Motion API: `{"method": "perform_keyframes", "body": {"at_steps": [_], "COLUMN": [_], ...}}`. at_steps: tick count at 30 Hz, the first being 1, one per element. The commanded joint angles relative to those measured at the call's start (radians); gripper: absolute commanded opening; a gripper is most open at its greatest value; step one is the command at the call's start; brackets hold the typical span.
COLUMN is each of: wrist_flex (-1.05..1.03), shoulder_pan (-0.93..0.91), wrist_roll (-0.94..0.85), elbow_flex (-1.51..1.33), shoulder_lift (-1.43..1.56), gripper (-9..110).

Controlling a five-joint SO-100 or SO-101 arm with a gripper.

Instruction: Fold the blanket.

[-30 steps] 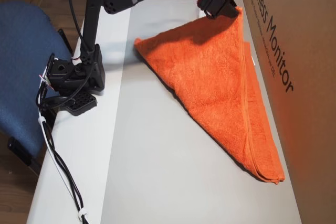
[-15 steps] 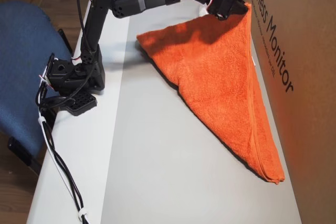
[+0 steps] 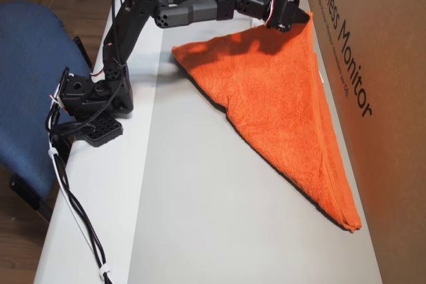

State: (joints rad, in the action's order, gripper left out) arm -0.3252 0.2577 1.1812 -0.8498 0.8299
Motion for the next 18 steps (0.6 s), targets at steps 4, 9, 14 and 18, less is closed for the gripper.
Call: {"method": "perform_keyframes", "body": {"at_steps": [4, 9, 14, 18], "wrist_flex": [0.084, 0.114, 0.166, 0.190], "shoulder_pan": [0.038, 0.040, 0.038, 0.038], "wrist_roll": [-0.011, -0.098, -0.109, -0.114], "elbow_flex": [0.058, 0.058, 0.058, 0.060], "shoulder_lift": [-0.048, -0.103, -0.152, -0.187], "gripper": [0, 0, 0, 0]}}
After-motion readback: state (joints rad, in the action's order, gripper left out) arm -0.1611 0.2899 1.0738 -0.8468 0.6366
